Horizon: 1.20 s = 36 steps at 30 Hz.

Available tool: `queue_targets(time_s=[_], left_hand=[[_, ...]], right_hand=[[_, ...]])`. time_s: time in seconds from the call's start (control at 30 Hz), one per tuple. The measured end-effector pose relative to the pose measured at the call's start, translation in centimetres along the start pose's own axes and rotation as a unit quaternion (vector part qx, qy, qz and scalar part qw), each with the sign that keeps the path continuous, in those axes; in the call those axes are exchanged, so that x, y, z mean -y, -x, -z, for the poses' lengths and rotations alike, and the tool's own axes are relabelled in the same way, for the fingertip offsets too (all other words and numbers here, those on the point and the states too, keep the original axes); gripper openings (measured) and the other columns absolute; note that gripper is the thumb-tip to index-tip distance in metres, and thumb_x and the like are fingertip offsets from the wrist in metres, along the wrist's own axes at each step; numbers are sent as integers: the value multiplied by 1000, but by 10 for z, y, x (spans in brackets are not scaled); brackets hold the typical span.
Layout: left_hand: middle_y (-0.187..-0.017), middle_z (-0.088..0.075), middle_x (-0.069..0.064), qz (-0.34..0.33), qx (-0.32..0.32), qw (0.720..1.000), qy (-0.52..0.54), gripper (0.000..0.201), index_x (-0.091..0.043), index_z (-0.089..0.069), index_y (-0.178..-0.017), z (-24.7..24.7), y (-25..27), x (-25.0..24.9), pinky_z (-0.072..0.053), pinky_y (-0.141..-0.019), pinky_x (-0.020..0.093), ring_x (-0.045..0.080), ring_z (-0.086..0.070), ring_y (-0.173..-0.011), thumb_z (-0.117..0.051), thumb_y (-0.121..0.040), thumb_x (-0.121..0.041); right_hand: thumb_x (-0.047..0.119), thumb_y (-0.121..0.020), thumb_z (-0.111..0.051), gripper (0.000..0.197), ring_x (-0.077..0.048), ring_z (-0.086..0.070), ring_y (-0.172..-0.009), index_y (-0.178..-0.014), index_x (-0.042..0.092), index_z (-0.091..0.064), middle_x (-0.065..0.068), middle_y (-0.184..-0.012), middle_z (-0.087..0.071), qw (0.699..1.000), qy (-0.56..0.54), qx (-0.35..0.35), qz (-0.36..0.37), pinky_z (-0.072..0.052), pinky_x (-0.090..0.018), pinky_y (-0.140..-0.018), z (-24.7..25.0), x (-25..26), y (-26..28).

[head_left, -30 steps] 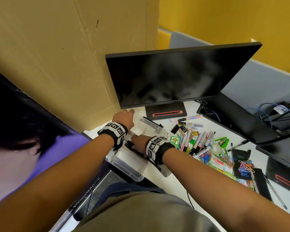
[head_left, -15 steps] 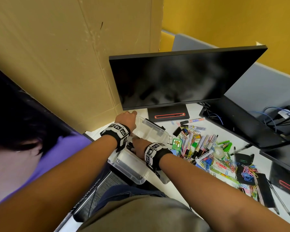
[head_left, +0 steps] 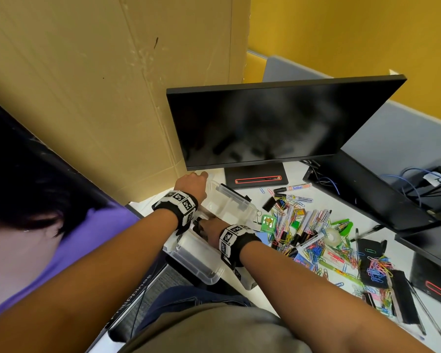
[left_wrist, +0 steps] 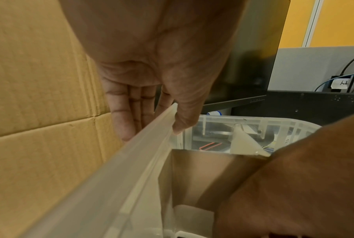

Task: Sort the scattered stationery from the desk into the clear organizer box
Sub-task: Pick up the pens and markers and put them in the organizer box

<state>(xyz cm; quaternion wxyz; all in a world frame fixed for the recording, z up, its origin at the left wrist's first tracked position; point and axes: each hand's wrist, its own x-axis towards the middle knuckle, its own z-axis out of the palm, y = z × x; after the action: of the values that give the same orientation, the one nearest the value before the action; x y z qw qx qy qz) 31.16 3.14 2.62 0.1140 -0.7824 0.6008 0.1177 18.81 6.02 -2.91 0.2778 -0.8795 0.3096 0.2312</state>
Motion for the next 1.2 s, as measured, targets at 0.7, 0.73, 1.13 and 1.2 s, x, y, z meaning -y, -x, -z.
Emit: queue_targets(time_s=[0.7, 0.73, 1.13, 1.2], left_hand=[[-123, -60, 11, 64, -14, 998, -18, 43, -16, -43, -134, -5, 7, -13, -42, -89, 38, 30, -57, -112, -51, -91, -17], [-126, -58, 12, 72, -14, 997, -19, 45, -15, -43, -135, -6, 7, -14, -41, -92, 39, 30, -55, -114, -52, -91, -19], [-129, -52, 17, 61, -109, 992, 30, 47, -13, -44, -132, 16, 14, -68, -36, -100, 45, 37, -49, -120, -59, -88, -20], [-128, -54, 17, 25, -119, 992, 23, 48, -12, -46, -131, 20, 17, -90, -38, -99, 45, 36, -49, -119, -61, -87, -21]], right_hand=[[20, -97, -54, 24, -31, -64, -97, -111, 4, -64, -15, -109, -66, 1000, -14, -11, -3, -50, -31, -77, 21, 3, 25], [21, -96, -54, 22, -30, -64, -91, -105, 4, -64, -14, -103, -66, 1000, -10, -10, 3, -50, -31, -76, 25, 3, 29], [17, -95, -54, 20, -20, -61, -100, -111, 18, -66, -4, -113, -65, 971, -168, -161, -47, -44, -26, -84, 65, -75, 117], [17, -94, -55, 20, -19, -60, -97, -111, 19, -66, -2, -108, -64, 964, -177, -181, -74, -43, -27, -81, 63, -97, 133]])
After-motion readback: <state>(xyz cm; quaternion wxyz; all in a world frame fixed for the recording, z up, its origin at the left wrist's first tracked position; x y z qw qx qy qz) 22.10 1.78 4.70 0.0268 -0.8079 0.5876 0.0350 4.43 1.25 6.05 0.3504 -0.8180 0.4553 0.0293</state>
